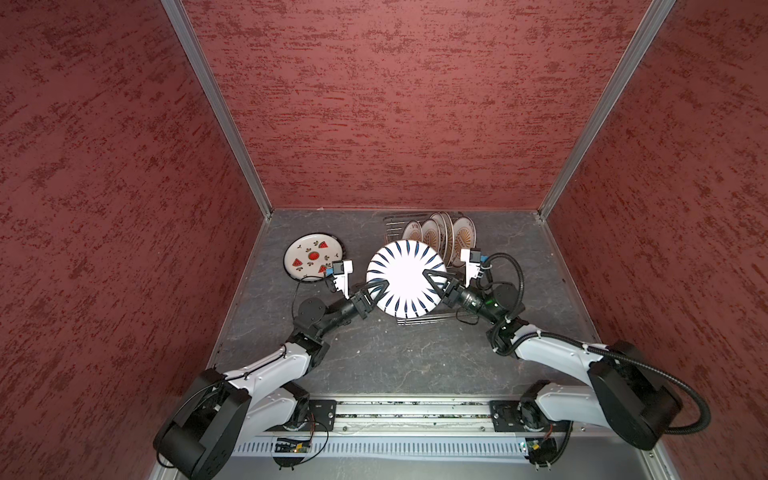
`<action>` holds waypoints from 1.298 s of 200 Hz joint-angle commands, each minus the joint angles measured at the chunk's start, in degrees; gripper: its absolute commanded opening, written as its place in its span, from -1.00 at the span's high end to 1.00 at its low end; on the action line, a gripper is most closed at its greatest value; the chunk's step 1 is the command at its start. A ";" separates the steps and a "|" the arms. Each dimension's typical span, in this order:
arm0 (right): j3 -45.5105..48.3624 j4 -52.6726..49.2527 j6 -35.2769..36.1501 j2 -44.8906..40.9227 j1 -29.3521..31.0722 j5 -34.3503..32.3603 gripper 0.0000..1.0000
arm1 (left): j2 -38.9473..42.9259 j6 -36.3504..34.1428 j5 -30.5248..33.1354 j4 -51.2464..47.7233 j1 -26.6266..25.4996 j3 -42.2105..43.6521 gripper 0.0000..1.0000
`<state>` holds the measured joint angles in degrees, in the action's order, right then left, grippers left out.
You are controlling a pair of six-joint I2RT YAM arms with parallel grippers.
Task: Unload the plates from the dish rack
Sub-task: 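Grasp the blue-striped plate rim with the left gripper beside the right gripper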
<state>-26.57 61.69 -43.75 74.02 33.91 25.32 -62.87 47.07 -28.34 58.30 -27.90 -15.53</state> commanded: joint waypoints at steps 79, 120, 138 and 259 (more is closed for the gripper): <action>-5.69 3.01 4.10 4.82 0.26 -0.67 -0.44 | 0.99 2.58 1.61 -6.26 -0.72 -4.89 0.80; -5.73 0.73 5.18 4.82 0.28 -3.40 -0.81 | 1.35 6.73 3.88 -3.31 1.12 -4.36 0.82; -5.94 -1.62 6.93 4.56 0.28 -5.68 -0.98 | 1.44 8.67 4.97 -1.79 1.99 -3.85 0.81; -10.79 -6.37 19.82 8.77 7.62 -16.99 -0.98 | 8.46 19.21 14.22 -2.56 12.96 0.72 0.88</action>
<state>-33.50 57.08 -29.71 81.34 38.61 12.12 -58.06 63.42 -18.13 49.63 -17.43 -14.06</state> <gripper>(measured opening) 0.990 0.145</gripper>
